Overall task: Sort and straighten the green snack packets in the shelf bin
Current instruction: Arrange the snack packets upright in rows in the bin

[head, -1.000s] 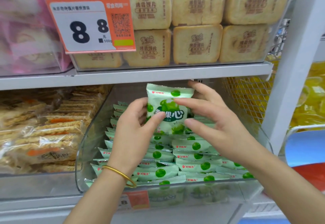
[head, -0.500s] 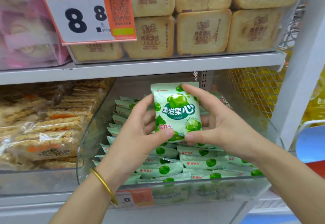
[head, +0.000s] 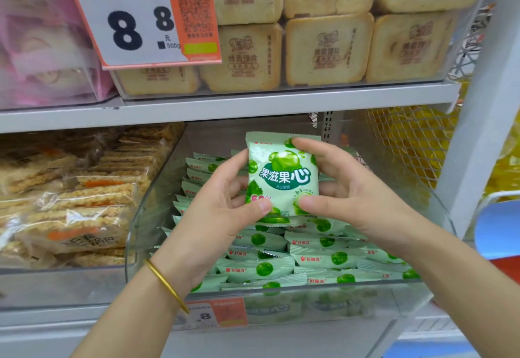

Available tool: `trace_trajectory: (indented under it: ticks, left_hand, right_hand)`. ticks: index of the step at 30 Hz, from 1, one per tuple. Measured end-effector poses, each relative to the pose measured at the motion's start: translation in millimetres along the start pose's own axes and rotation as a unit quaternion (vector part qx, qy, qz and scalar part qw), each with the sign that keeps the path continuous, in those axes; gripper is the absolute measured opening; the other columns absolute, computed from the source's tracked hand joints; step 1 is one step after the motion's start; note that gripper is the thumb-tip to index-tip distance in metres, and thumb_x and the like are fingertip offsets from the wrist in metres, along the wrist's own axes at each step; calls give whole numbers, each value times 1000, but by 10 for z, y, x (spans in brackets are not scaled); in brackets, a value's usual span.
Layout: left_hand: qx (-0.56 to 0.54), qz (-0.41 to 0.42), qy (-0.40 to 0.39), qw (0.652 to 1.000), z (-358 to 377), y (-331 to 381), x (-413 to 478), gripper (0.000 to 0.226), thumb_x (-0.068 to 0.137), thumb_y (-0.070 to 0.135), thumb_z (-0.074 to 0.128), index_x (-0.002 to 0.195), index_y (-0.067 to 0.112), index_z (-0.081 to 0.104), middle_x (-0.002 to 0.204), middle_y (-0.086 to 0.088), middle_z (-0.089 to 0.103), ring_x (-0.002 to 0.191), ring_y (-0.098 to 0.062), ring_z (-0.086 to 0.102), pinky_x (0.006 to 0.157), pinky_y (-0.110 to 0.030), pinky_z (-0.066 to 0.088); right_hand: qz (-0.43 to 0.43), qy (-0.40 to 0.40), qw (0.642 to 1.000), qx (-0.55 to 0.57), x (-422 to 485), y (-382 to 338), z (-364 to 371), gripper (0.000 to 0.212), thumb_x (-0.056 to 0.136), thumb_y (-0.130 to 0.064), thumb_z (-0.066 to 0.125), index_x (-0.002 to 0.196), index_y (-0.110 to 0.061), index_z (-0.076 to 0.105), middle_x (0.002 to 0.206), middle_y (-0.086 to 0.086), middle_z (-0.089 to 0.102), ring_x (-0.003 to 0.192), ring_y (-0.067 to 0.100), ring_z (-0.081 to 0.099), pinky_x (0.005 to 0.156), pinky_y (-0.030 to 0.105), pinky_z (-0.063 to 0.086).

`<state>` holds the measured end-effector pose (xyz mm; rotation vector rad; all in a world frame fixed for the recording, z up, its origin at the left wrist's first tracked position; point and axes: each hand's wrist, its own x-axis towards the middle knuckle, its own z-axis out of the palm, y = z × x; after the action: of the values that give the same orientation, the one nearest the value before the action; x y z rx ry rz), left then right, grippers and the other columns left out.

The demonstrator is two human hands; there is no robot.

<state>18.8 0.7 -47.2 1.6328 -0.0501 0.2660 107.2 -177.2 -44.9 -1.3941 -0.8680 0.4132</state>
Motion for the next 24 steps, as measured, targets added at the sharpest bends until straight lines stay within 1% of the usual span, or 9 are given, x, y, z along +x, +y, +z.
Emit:
trace_trajectory:
  ticks: [5, 7, 9, 11, 15, 17, 19, 21, 24]
  left_hand:
    - [30, 4, 38, 999, 54, 35, -9, 68, 83, -2, 63, 138, 28, 39, 112, 2, 68, 102, -12, 66, 89, -29, 53]
    - [104, 39, 89, 990, 123, 21, -30, 59, 84, 4, 65, 131, 31, 42, 111, 8, 63, 102, -4, 63, 89, -24, 52]
    - [284, 138, 164, 934, 152, -5, -47, 44, 82, 19, 68, 117, 34, 46, 111, 16, 51, 106, -3, 53, 93, -19, 43]
    - [410, 205, 173, 872, 160, -26, -45, 36, 81, 36, 62, 114, 31, 49, 110, 16, 42, 106, -6, 45, 92, -13, 34]
    - [397, 163, 96, 898, 207, -65, -58, 57, 72, 63, 53, 120, 33, 46, 115, 21, 37, 116, -1, 33, 95, -3, 23]
    - [411, 163, 90, 892, 207, -92, -59, 70, 66, 68, 56, 122, 29, 46, 118, 18, 36, 117, 0, 30, 96, 0, 17]
    - [431, 180, 96, 879, 193, -94, -50, 68, 68, 63, 58, 122, 24, 47, 120, 14, 39, 116, -1, 32, 97, 0, 16]
    - [436, 199, 108, 871, 171, -70, -43, 50, 77, 48, 57, 120, 22, 51, 118, 10, 44, 114, 0, 36, 97, -1, 19]
    - [398, 208, 143, 882, 142, -6, -37, 26, 88, 24, 54, 113, 20, 60, 105, 11, 54, 104, 9, 45, 89, 0, 28]
  right_hand:
    - [-8, 47, 999, 10, -10, -35, -16, 61, 78, 9, 65, 123, -31, 55, 111, 0, 66, 90, 23, 69, 71, 28, 58]
    - [-13, 66, 998, -6, -4, -21, -1, 61, 76, 12, 66, 120, -30, 54, 111, 3, 65, 90, 26, 69, 70, 31, 58]
    - [-15, 83, 996, -11, 2, 6, 13, 60, 75, 13, 67, 115, -28, 50, 110, 7, 64, 89, 26, 69, 65, 31, 58]
    - [-11, 93, 996, 4, 7, 8, 34, 58, 75, 12, 67, 113, -27, 46, 106, 5, 64, 85, 23, 71, 61, 27, 56]
    - [-5, 97, 995, 35, -4, -33, 87, 47, 82, 6, 62, 115, -22, 45, 94, -5, 71, 80, 23, 72, 69, 28, 58]
    - [-4, 87, 995, 44, -9, -40, 93, 44, 84, 4, 62, 117, -21, 46, 98, -4, 69, 82, 27, 71, 75, 32, 58]
    - [-6, 72, 996, 45, -13, -47, 82, 46, 82, -1, 64, 119, -20, 47, 106, -3, 65, 86, 28, 71, 77, 34, 58]
    - [-11, 66, 998, 21, -14, -40, 69, 44, 84, -1, 61, 122, -21, 49, 111, 0, 63, 92, 26, 70, 79, 35, 57]
    - [-51, 115, 987, -95, -26, -38, 49, 44, 89, 1, 56, 119, -31, 58, 106, 5, 57, 95, 16, 65, 83, 28, 54]
